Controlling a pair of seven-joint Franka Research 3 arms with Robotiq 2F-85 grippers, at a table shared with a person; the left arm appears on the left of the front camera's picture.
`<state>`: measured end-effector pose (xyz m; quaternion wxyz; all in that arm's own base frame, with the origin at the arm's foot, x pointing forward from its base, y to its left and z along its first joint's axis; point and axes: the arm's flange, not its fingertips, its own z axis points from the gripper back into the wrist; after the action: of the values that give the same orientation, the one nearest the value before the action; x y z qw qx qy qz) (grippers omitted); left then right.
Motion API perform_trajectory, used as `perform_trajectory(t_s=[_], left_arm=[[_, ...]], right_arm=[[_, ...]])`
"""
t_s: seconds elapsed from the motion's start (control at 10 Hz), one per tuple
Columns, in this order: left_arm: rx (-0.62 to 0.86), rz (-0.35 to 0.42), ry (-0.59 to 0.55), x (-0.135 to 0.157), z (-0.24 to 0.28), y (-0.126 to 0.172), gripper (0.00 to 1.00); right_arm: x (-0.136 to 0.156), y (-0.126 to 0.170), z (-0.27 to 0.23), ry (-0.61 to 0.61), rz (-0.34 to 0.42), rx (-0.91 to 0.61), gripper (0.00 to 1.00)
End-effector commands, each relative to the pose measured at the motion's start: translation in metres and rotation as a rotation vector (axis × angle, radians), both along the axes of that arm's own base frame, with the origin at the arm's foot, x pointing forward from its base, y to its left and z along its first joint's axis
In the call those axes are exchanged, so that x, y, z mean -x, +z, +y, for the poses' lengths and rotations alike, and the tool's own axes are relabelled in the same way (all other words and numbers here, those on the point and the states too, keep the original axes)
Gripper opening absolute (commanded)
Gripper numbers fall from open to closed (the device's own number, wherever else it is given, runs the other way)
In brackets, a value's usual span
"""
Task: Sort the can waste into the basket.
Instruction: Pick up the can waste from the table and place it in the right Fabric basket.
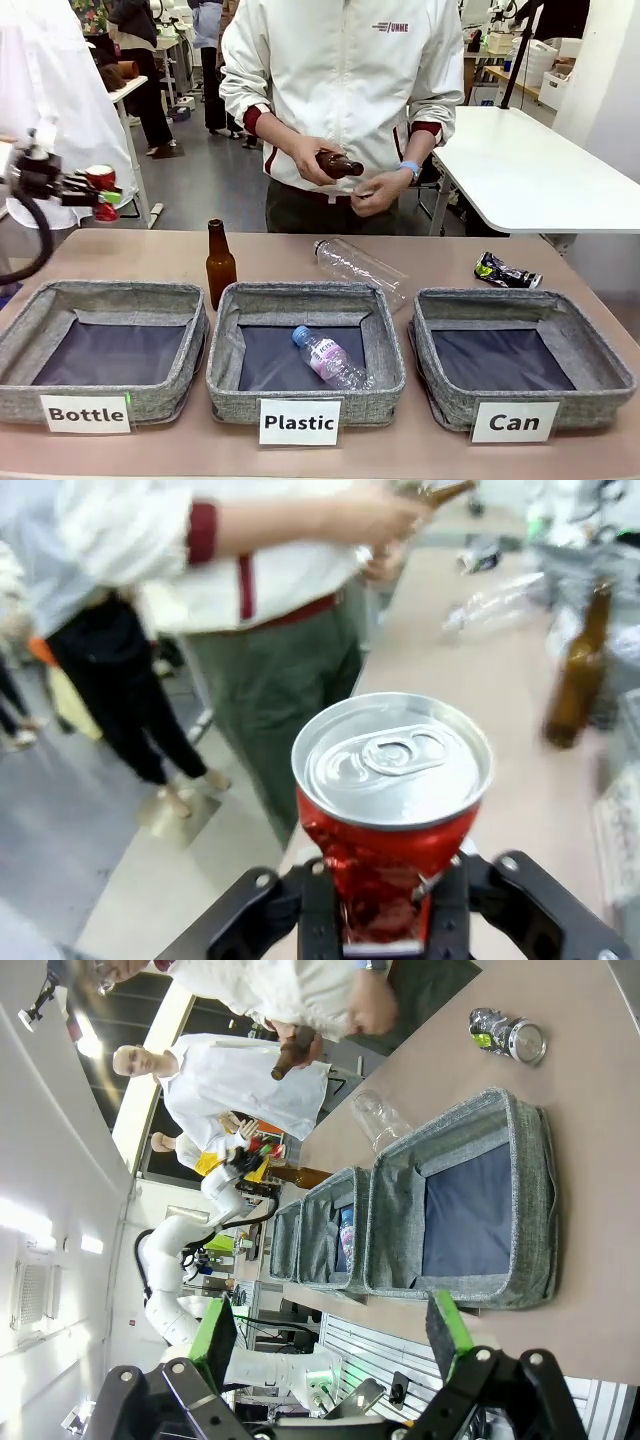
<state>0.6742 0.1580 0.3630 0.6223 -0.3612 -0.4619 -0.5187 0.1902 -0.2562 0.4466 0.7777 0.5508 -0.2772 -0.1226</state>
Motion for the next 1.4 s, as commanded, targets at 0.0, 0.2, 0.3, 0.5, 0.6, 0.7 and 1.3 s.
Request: perform_trajectory(t_s=[0.0,0.2,0.3,0.5,0.6,0.7,1.3], left_arm=[[-0.035,-0.077,-0.117,0.102,-0.002,0.051,0.0],[-0.048,-0.126,-0.265,0.162,-0.008,0.064,0.0],[-0.111,-0.173,-0.298,0.183,-0.014,0.065,0.0],[-0.16,-0.258,-0.409,0.185,-0.047,0.071,0.0],[-0.203,-0.251,-0.449,0.179,-0.058,0.075,0.0],[-0.216,-0.233,-0.434,0.17,-0.042,0.086,0.0],[-0.198,-0.113,-0.381,0.212,0.237,0.099,0.0]], right_arm=[[-0.002,0.003,-0.002,-0.001,-0.035,-0.001,1.0],[-0.002,0.003,-0.002,-0.001,-0.035,-0.001,1.0],[-0.002,0.003,-0.002,-0.001,-0.035,-0.001,1.0],[-0.002,0.003,-0.002,-0.001,-0.035,-0.001,1.0],[-0.002,0.003,-0.002,-0.001,-0.035,-0.001,1.0],[-0.002,0.003,-0.002,-0.001,-0.035,-0.001,1.0],[-0.002,0.003,-0.002,-0.001,-0.035,-0.001,1.0]])
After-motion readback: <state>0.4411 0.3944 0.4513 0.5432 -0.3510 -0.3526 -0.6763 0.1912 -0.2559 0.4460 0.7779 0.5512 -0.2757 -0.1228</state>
